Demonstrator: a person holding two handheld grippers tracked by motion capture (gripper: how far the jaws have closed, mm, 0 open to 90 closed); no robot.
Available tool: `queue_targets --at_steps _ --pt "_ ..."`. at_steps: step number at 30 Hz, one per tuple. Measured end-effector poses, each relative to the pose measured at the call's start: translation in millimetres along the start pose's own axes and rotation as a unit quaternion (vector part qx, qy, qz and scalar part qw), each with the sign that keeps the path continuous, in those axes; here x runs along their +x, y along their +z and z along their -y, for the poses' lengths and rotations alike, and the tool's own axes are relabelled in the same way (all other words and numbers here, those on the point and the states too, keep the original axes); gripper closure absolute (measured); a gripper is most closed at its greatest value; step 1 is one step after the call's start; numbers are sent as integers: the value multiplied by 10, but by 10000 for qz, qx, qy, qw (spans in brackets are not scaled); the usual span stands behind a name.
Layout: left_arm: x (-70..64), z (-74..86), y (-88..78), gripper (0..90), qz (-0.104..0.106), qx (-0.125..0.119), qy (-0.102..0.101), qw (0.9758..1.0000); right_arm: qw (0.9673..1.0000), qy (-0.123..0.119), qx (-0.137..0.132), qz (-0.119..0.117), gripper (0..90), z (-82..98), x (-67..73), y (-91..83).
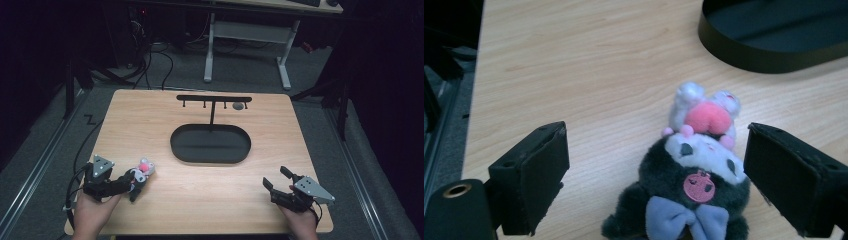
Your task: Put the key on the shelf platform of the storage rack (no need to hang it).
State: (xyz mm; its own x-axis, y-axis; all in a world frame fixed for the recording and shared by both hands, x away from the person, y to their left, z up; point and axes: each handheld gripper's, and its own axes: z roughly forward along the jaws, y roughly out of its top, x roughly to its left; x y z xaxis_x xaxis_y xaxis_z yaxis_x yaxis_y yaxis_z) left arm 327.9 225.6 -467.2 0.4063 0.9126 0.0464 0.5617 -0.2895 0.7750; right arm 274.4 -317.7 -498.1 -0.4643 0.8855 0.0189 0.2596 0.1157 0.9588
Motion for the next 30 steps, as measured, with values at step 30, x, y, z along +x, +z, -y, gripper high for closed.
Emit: queue_targets --at_steps 30 --pt "-237 -306 335 60 521 2197 311 9737 9998 151 141 57 243 54 -30 -70"
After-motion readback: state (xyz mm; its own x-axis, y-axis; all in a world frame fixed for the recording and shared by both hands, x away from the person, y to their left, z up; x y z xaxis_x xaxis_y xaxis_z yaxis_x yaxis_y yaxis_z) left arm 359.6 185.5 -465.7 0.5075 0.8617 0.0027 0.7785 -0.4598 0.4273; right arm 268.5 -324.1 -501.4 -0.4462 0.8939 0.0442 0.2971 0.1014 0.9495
